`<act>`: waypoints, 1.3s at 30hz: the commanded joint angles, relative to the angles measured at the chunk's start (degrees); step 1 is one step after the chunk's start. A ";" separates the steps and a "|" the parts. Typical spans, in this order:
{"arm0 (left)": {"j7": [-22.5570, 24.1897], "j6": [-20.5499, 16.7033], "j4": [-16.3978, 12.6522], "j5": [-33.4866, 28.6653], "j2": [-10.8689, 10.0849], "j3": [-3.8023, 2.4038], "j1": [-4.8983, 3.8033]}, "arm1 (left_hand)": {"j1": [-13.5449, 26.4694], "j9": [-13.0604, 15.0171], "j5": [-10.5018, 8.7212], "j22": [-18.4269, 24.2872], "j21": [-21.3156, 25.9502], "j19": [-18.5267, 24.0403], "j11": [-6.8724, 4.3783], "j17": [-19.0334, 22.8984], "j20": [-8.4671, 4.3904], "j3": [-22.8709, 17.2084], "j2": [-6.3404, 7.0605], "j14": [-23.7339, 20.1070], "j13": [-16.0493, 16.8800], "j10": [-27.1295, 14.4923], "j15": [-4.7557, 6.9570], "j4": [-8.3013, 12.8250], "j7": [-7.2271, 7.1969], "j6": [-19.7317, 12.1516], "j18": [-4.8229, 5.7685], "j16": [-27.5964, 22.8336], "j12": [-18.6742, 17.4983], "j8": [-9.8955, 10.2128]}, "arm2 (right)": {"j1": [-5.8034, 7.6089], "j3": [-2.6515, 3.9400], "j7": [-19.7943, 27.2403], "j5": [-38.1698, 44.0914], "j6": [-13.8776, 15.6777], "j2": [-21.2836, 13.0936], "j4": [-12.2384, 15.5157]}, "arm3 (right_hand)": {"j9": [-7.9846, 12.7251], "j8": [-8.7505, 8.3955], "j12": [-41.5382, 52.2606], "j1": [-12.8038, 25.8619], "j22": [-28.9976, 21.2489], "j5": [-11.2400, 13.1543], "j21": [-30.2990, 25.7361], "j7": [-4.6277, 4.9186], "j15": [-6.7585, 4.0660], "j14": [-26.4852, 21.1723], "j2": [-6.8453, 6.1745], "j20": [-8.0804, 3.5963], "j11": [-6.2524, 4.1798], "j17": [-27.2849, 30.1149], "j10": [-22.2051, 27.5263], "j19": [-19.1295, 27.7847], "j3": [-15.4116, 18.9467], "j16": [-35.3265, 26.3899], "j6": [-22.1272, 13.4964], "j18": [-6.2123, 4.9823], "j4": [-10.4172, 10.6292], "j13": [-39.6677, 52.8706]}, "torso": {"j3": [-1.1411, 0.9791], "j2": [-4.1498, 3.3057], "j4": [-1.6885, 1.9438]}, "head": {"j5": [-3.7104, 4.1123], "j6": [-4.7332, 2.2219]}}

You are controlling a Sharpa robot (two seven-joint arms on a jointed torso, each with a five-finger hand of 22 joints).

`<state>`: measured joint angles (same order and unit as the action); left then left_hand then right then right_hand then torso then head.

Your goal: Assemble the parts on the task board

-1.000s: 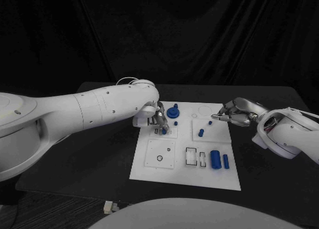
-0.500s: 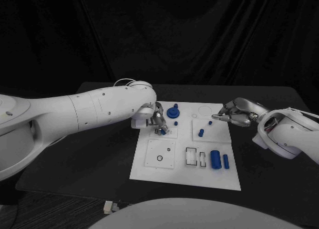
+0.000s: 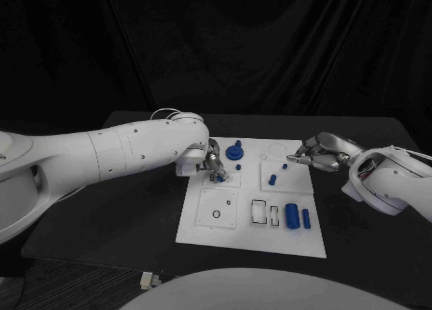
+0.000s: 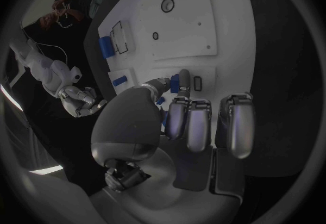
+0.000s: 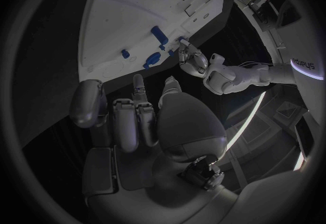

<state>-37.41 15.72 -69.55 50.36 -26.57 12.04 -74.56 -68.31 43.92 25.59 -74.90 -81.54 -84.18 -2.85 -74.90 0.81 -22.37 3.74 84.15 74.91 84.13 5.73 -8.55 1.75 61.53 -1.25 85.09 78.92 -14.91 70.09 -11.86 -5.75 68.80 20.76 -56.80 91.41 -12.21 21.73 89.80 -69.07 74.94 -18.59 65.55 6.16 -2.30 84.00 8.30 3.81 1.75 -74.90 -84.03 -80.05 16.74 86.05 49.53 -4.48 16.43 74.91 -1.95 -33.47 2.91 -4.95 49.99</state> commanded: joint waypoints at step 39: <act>0.17 1.84 1.63 1.51 1.43 0.12 0.23 | 0.62 0.03 -1.28 -12.50 0.32 -1.85 -0.01 -10.62 0.13 -2.30 -0.18 4.18 5.00 0.97 -0.15 1.92 -0.37 0.05 -0.71 -0.22 -0.23 -0.29 | -0.23 0.03 -0.21 0.14 -0.05 0.09 -0.10 | -0.14 0.32 -0.30 -0.41 6.62 -0.29 -0.35 -0.45 -0.31 3.85 0.14 -0.12 -0.49 -6.13 -5.38 0.34 0.56 -0.36 -0.17 -0.93 0.17 14.33 | 0.01 -0.05 -0.04 | 0.02 0.01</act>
<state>-37.37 15.92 -67.75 51.77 -25.29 11.94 -74.63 -68.11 43.93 24.56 -74.91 -81.54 -84.18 -2.73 -74.90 0.81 -22.38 3.90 84.15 74.90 84.25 5.73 -8.55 1.72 61.53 -1.25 85.09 78.93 -14.94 70.01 -11.86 -5.75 68.80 20.76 -56.70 91.30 -12.30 21.73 89.80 -69.07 74.91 -18.60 65.55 5.96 -2.30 84.00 8.29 3.81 1.75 -74.90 -84.03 -80.05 16.99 86.05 49.32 -4.48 16.68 74.91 -1.93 -33.51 2.86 -4.93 49.99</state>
